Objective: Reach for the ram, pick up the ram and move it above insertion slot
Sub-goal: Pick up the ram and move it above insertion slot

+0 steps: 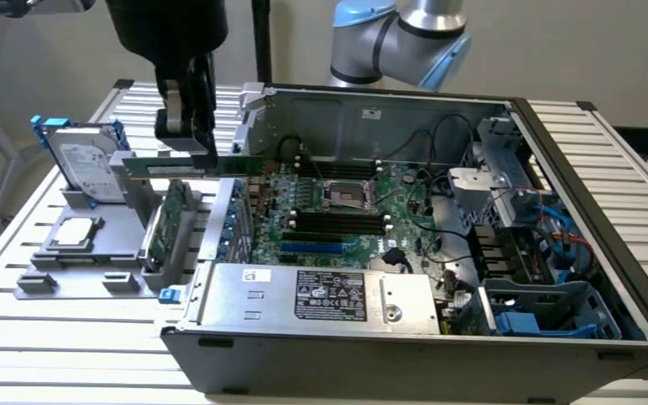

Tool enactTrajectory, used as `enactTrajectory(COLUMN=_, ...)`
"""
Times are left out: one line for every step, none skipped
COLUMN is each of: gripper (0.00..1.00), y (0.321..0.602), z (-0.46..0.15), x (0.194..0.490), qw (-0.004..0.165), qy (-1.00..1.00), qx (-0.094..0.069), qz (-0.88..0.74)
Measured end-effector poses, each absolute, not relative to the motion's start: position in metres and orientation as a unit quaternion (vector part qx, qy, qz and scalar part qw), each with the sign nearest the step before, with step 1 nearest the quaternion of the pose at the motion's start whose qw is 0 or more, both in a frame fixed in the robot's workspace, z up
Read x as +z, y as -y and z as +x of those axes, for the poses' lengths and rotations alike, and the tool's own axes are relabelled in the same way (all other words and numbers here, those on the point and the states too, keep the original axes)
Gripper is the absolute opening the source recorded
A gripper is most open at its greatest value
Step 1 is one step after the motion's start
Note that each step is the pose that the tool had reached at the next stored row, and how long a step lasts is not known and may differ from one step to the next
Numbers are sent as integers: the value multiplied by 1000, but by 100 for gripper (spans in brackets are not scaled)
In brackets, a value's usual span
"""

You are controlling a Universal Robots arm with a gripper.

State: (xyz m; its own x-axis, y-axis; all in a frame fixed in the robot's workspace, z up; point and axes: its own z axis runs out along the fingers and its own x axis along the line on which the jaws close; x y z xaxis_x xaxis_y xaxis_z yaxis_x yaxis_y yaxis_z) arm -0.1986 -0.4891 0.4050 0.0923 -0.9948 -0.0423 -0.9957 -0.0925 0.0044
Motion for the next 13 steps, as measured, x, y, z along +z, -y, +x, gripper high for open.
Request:
enactTrajectory(gripper=13, y=489, z=-194, x=405, qw=13, qy=-673, qx=17, qz=-739)
enactTrajectory(gripper=13, y=489, z=-190, x=405, qw=13, qy=-673, qx=17, qz=-739)
enactTrajectory(gripper=13, y=489, z=-185, x=405, qw=13, qy=-673, qx=17, qz=-739)
enactTrajectory(gripper=13, y=489, z=-181, x=405, qw=13, qy=-673, qx=18, qz=-739)
enactTrajectory(gripper=13, y=489, z=-176, x=405, qw=13, qy=-673, qx=18, qz=-739)
enactTrajectory(gripper=13, y=488, z=-171, x=405, qw=13, qy=-673, qx=18, qz=-739)
enactTrajectory(gripper=13, y=488, z=-167, x=405, qw=13, qy=-673, qx=18, qz=-739)
enactTrajectory(gripper=13, y=488, z=-162, x=405, qw=13, qy=-673, qx=18, qz=-739)
enactTrajectory(gripper=13, y=488, z=-158, x=405, qw=13, qy=-673, qx=18, qz=-739)
enactTrajectory(gripper=13, y=488, z=-153, x=405, qw=13, qy=-673, qx=18, qz=-739)
enactTrajectory(gripper=13, y=488, z=-149, x=405, qw=13, qy=-673, qx=18, qz=-739)
enactTrajectory(gripper=13, y=488, z=-144, x=404, qw=13, qy=-673, qx=18, qz=-739)
enactTrajectory(gripper=13, y=487, z=-140, x=404, qw=13, qy=-673, qx=19, qz=-739)
